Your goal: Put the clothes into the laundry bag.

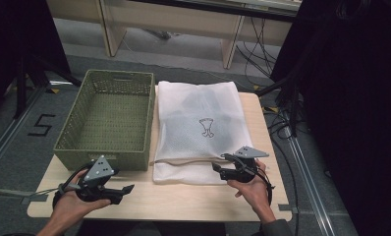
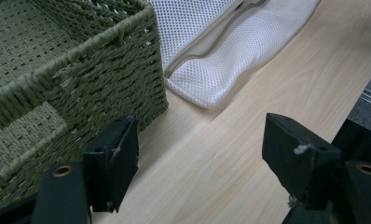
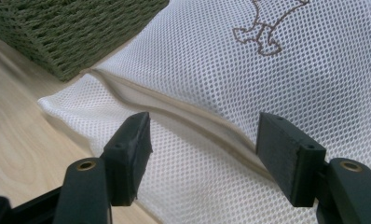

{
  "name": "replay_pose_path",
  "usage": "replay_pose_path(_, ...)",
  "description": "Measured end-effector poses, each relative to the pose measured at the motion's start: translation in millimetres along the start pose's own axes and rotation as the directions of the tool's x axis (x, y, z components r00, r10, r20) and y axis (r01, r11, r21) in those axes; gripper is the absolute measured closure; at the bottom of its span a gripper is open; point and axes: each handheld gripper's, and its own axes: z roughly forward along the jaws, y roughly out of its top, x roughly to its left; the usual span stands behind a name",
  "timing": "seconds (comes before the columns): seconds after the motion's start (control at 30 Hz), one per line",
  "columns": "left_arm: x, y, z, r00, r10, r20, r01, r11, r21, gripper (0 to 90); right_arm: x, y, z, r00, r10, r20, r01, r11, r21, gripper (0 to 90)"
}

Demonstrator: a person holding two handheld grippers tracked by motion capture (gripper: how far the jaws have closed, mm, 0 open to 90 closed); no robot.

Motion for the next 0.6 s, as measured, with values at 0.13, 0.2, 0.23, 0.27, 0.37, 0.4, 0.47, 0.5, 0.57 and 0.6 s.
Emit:
replay_pose_path(0.13,0.2,-2.6,0.3,1.0,-0.009,0.003,0.009,0.9999,0.007,24.2,2.2,-2.4,-2.7,1.0,-0.004,-0.007,0.004,1.0,0.005,36.0)
replay_pose_path(0.2,0.6,-2.9,-0.5,1.0,-0.007,0.004,0.007,0.9999,0.012,23.1,5.6,-4.4,-3.6,0.9996,0.019,-0.02,-0.019,1.0,0.002,35.8)
replay_pose_path(0.23,0.2,-3.4,0.1,0.9998,-0.02,0.003,0.02,0.9997,0.01,22.5,6.4,-5.0,-5.3,0.9997,0.018,-0.015,-0.018,1.0,0.006,35.6)
replay_pose_path(0.27,0.0,-3.5,0.2,0.9998,-0.019,0.005,0.019,0.9997,0.014,22.1,6.9,-6.3,-5.4,0.9998,0.016,-0.011,-0.016,1.0,0.003,35.4)
replay_pose_path(0.37,-0.6,-4.4,0.5,0.9996,-0.03,0.002,0.03,0.9995,0.014,20.0,8.7,-9.5,-8.1,0.9996,0.025,-0.012,-0.024,1.0,0.008,34.5)
replay_pose_path(0.4,-0.5,-4.6,0.3,0.9996,-0.028,-0.001,0.028,0.9995,0.013,19.7,9.5,-10.1,-9.9,0.9993,0.03,-0.022,-0.03,0.999,0.026,34.0)
replay_pose_path(0.47,-0.9,-5.3,0.2,0.9995,-0.031,0.001,0.031,0.9994,0.015,18.9,9.2,-12.5,-11.7,0.9999,0.006,-0.01,-0.006,1.0,0.02,33.5)
replay_pose_path(0.5,-1.0,-5.3,0.1,0.9997,-0.025,-0.002,0.025,0.9995,0.019,18.1,10.6,-13.7,-13.6,0.9998,0.008,-0.016,-0.007,1.0,0.03,33.3)
replay_pose_path(0.57,-1.4,-5.8,0.4,0.9998,-0.02,-0.008,0.02,0.9995,0.024,17.5,13.0,-17.1,-16.1,0.9996,0.008,-0.028,-0.007,0.999,0.039,32.7)
replay_pose_path(0.6,-1.9,-5.8,0.7,0.9998,-0.017,-0.015,0.017,0.9996,0.022,17.8,14.3,-19.2,-17.7,0.9999,0.004,-0.016,-0.003,0.999,0.041,32.6)
